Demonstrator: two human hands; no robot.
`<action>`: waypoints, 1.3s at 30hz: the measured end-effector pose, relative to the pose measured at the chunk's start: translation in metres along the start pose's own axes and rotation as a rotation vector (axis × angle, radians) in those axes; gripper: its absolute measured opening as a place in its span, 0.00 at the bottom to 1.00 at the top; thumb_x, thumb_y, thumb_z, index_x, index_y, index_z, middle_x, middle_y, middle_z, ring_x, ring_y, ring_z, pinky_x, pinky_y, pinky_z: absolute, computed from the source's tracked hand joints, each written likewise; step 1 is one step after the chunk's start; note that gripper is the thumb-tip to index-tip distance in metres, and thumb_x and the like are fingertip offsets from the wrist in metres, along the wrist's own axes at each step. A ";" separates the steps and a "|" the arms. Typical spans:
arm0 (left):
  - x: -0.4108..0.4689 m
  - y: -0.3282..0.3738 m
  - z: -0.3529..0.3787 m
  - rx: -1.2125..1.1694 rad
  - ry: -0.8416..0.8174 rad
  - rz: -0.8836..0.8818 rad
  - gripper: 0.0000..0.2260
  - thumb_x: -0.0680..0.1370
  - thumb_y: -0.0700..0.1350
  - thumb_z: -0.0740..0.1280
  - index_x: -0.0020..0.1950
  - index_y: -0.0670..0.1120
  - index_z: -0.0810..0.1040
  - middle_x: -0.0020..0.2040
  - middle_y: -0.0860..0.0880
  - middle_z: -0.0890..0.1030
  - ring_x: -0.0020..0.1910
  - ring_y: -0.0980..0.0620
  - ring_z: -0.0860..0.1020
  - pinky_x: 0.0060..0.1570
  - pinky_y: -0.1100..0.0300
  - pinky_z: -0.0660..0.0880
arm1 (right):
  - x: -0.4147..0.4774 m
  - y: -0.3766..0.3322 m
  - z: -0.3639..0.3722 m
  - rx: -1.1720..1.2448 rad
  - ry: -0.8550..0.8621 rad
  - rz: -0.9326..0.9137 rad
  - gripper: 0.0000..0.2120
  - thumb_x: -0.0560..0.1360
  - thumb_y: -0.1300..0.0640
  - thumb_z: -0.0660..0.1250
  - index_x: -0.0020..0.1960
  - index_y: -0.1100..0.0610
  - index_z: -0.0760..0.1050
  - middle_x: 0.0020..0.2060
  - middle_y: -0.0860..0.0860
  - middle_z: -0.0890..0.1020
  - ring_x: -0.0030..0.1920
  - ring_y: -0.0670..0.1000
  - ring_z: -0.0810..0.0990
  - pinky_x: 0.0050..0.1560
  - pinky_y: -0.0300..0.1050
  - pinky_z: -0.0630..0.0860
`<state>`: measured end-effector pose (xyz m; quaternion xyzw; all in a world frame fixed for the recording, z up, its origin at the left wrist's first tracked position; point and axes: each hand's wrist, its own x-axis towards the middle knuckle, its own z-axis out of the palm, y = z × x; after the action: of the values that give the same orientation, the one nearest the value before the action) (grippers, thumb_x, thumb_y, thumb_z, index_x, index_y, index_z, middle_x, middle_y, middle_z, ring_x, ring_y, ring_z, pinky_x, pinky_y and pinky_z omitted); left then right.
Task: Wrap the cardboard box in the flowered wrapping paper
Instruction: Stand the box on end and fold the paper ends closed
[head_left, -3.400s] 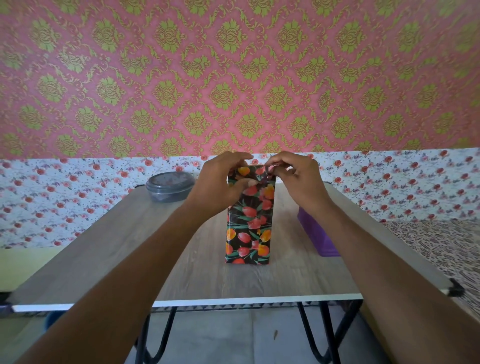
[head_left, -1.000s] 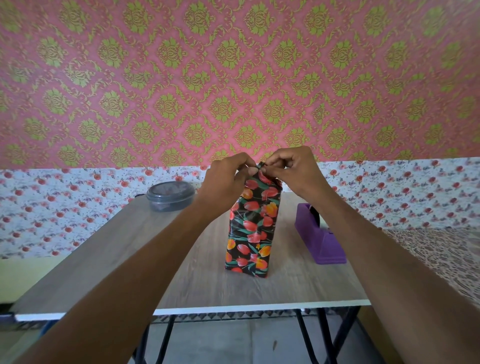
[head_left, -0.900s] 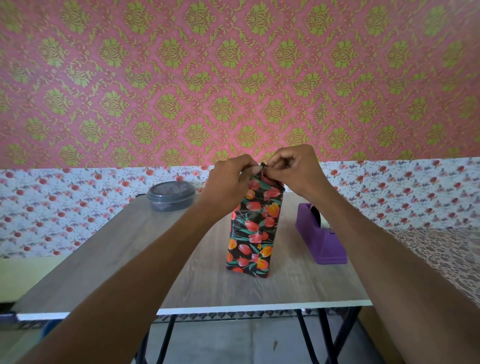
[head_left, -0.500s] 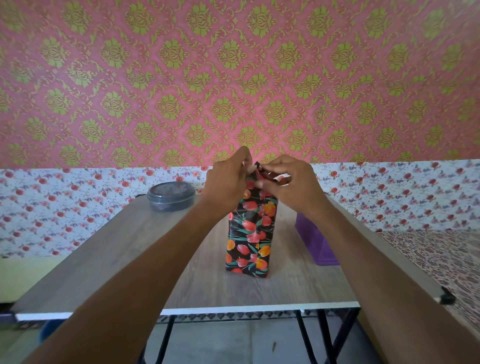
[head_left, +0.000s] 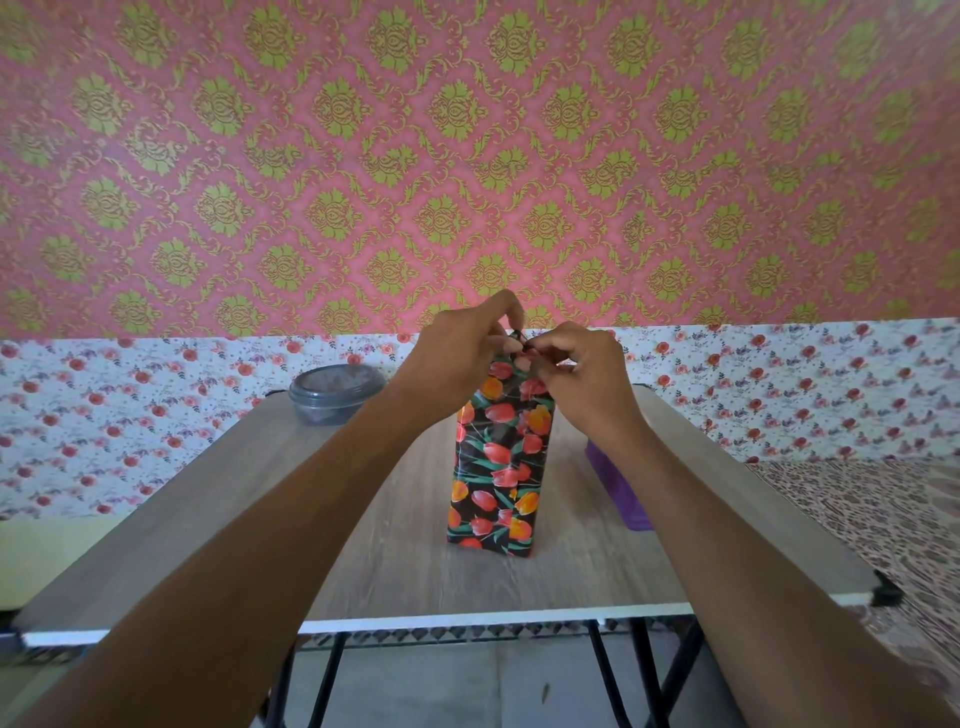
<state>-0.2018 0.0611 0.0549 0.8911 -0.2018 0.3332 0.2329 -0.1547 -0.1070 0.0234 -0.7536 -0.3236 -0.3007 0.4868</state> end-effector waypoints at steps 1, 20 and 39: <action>0.001 0.001 0.000 0.045 -0.018 0.002 0.08 0.83 0.35 0.61 0.58 0.47 0.72 0.47 0.44 0.85 0.34 0.52 0.79 0.31 0.49 0.74 | -0.001 -0.001 -0.001 0.020 -0.005 0.016 0.05 0.75 0.64 0.75 0.50 0.62 0.87 0.41 0.53 0.84 0.44 0.53 0.82 0.48 0.52 0.80; -0.004 -0.002 0.015 0.041 0.131 -0.207 0.06 0.84 0.39 0.62 0.48 0.47 0.73 0.34 0.53 0.76 0.32 0.50 0.72 0.32 0.55 0.65 | 0.000 -0.010 0.009 0.071 -0.115 0.115 0.06 0.82 0.61 0.66 0.49 0.64 0.78 0.46 0.57 0.80 0.49 0.59 0.79 0.51 0.60 0.76; -0.024 -0.001 0.011 -0.182 0.316 -0.266 0.07 0.77 0.38 0.73 0.48 0.50 0.85 0.41 0.54 0.84 0.43 0.55 0.82 0.47 0.51 0.80 | -0.007 -0.003 0.010 0.153 0.069 0.043 0.10 0.79 0.65 0.70 0.55 0.54 0.86 0.43 0.48 0.87 0.45 0.50 0.85 0.46 0.54 0.83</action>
<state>-0.2126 0.0612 0.0304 0.8219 -0.0730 0.4153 0.3829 -0.1601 -0.0978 0.0158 -0.7103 -0.3125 -0.2902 0.5601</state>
